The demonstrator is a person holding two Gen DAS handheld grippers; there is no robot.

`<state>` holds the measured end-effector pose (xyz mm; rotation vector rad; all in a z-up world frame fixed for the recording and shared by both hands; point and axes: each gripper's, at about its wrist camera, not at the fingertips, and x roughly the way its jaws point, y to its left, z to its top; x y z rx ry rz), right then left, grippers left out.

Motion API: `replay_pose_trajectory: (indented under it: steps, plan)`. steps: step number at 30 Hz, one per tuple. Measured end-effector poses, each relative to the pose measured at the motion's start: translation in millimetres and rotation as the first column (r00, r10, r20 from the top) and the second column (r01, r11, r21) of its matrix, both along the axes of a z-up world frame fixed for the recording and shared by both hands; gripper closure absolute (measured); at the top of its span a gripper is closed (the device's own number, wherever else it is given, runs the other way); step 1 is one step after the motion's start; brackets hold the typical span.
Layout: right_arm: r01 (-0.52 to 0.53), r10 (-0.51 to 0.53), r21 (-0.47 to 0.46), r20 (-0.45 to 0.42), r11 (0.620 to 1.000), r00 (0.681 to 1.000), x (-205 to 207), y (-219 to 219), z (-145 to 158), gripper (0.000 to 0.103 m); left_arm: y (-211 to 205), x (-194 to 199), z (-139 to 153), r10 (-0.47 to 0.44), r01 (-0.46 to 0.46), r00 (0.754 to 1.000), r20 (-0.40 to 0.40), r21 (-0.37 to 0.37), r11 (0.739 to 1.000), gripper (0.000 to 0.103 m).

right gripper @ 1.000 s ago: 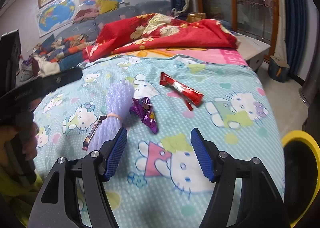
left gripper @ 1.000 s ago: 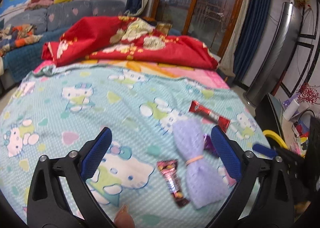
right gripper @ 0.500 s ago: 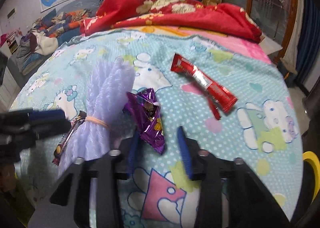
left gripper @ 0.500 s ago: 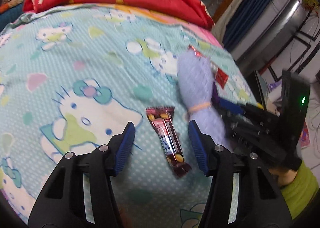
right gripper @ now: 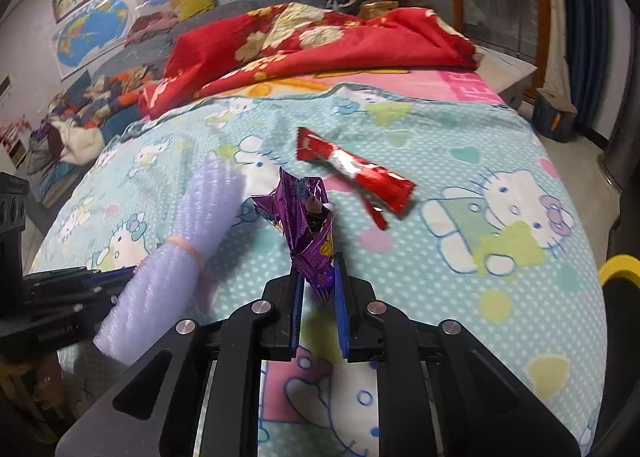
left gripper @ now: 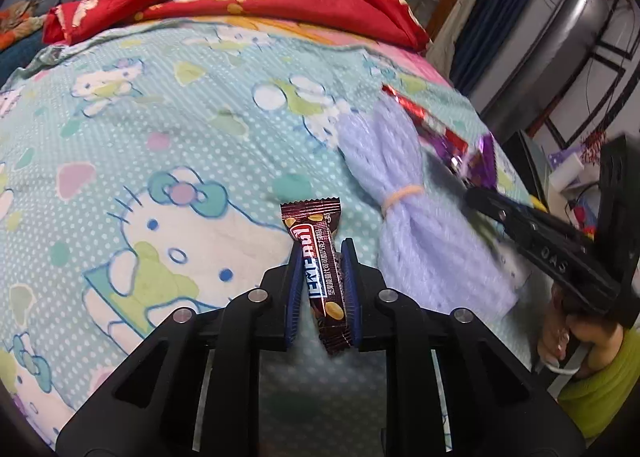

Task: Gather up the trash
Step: 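Carry the chocolate bar and purple wrapper with both grippers over the bin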

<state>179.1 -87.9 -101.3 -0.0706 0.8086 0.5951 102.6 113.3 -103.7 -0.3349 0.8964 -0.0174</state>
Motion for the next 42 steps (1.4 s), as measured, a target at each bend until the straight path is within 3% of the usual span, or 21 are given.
replay_pose_trajectory:
  steps: [6, 15, 28, 42]
  plan:
    - [0.045, -0.045, 0.036, 0.010, 0.998, 0.999, -3, -19, 6, 0.089, 2, -6, 32, 0.024, -0.028, 0.993, 0.118, 0.035, 0.999, 0.090]
    - [0.081, -0.085, 0.079, 0.056, 0.994, 0.995, -13, -43, 27, 0.089, -28, -11, 70, -0.038, 0.020, 0.969, 0.243, 0.075, 0.997, 0.090]
    - [0.173, -0.186, 0.137, 0.089, 0.975, 0.978, -19, -90, 50, 0.089, -67, -11, 83, -0.109, 0.092, 0.954, 0.279, 0.074, 0.993, 0.090]
    - [0.263, -0.277, 0.132, 0.101, 0.956, 0.955, -25, -143, 53, 0.089, -122, 4, 84, -0.225, 0.209, 0.932, 0.285, 0.087, 0.974, 0.090]
